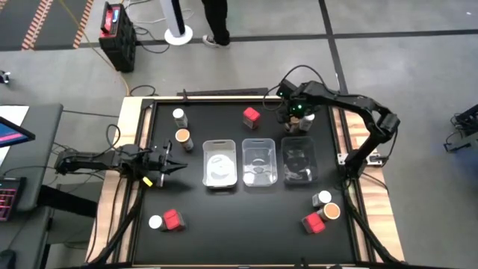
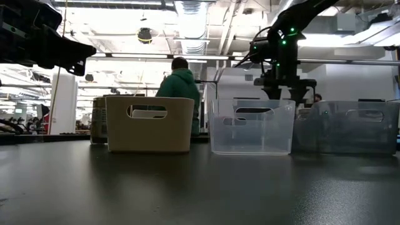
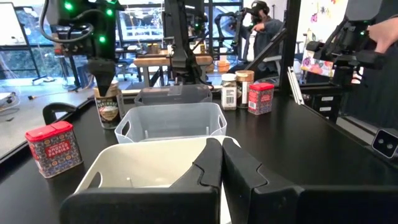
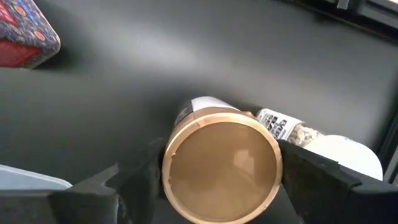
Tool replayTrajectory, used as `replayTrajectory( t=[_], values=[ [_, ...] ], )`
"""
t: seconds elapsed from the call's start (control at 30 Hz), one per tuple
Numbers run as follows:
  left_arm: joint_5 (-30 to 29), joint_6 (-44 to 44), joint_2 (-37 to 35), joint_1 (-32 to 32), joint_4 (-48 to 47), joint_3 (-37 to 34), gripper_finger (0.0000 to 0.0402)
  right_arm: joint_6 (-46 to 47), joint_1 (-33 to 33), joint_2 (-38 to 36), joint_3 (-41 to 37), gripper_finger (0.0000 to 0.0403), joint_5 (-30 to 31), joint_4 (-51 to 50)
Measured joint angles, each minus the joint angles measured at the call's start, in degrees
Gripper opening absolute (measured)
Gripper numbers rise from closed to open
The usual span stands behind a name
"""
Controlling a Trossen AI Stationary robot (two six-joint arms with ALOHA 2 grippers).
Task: Sort spices by type
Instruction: Put the top right brown seasoning bottle into the black bin
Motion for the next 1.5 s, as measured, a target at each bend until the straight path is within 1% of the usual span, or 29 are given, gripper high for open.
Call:
replayTrajectory(
  t=[0.2,0.4,0.53,0.8,0.93,1.3,1.5],
  values=[
    [0.0,0.0,0.0,0.0,0.0,0.0,0.0000,0.0,0.0,0.0,0.0,0.0324,-0.2,-0.2],
    [0.0,0.0,0.0,0.0,0.0,0.0,0.0000,-0.5,0.0,0.0,0.0,0.0312,-0.4,0.8],
    [0.0,0.0,0.0,0.0,0.0,0.0,0.0000,-3.1,0.0,0.0,0.1,0.0310,-0.4,1.8],
    [0.0,0.0,0.0,0.0,0.0,0.0,0.0000,-6.4,0.3,0.2,4.2,0.0309,-0.6,1.3],
    [0.0,0.0,0.0,0.0,0.0,0.0,0.0000,-9.4,1.0,0.2,6.6,0.0308,-0.6,-0.6],
    [0.0,0.0,0.0,0.0,0.0,0.0,0.0000,-16.6,3.8,-0.1,14.5,0.0307,-0.4,-11.2],
    [0.0,0.0,0.0,0.0,0.0,0.0,0.0000,-17.9,5.7,-2.9,16.7,0.0307,-0.4,-12.6]
  ],
)
